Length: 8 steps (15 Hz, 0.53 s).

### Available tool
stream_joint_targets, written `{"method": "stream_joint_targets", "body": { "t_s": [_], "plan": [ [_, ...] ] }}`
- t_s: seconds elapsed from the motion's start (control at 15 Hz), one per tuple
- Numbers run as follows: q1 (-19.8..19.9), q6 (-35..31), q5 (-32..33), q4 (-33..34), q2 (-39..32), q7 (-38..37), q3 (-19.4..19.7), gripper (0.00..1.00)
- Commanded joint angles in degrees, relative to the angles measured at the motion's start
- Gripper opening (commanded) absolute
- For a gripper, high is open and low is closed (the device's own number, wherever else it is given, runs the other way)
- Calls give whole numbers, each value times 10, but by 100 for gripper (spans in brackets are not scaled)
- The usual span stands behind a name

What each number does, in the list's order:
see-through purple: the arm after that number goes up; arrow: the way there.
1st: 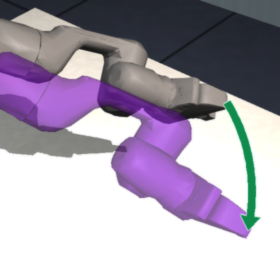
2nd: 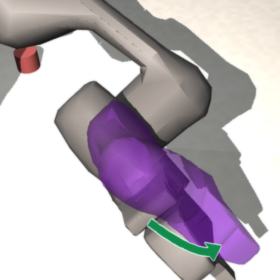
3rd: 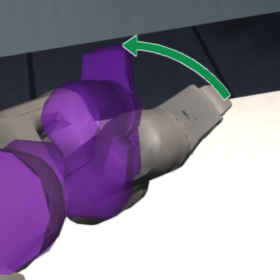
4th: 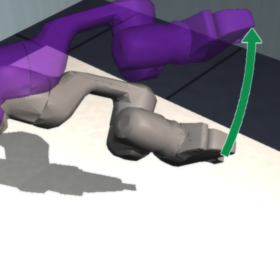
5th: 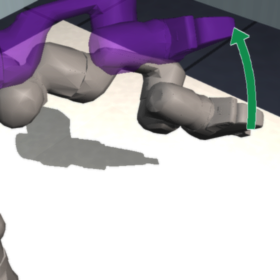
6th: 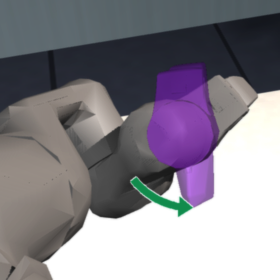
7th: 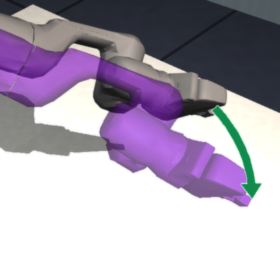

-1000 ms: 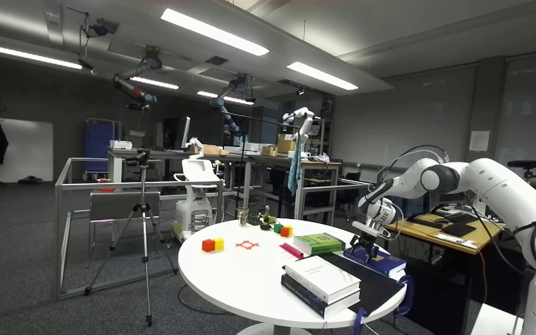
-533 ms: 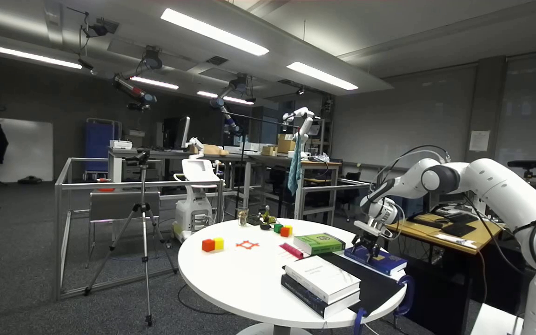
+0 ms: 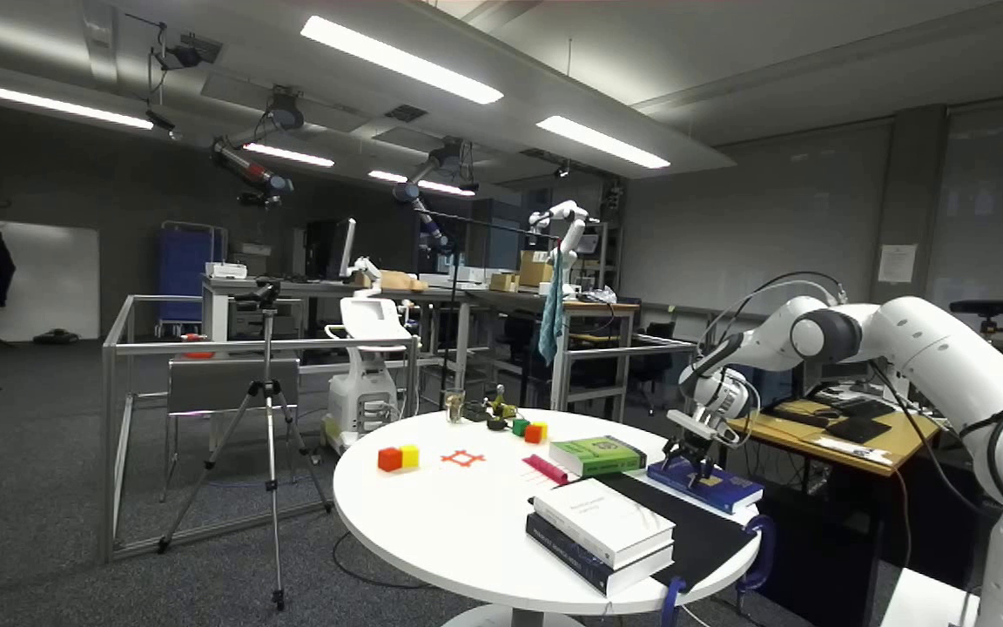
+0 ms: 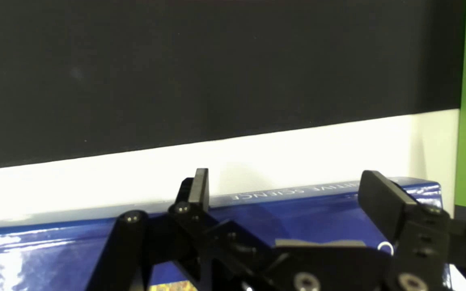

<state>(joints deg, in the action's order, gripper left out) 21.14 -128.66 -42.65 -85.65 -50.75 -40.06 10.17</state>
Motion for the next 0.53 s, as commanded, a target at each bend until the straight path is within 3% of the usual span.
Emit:
{"method": "stream_joint_targets", "body": {
  "t_s": [0.0,0.47],
  "plan": [
    [7,-13,-15,22,-12,-12,2,100],
    [4,33,7,23,-13,-21,5,100]
  ]
}}
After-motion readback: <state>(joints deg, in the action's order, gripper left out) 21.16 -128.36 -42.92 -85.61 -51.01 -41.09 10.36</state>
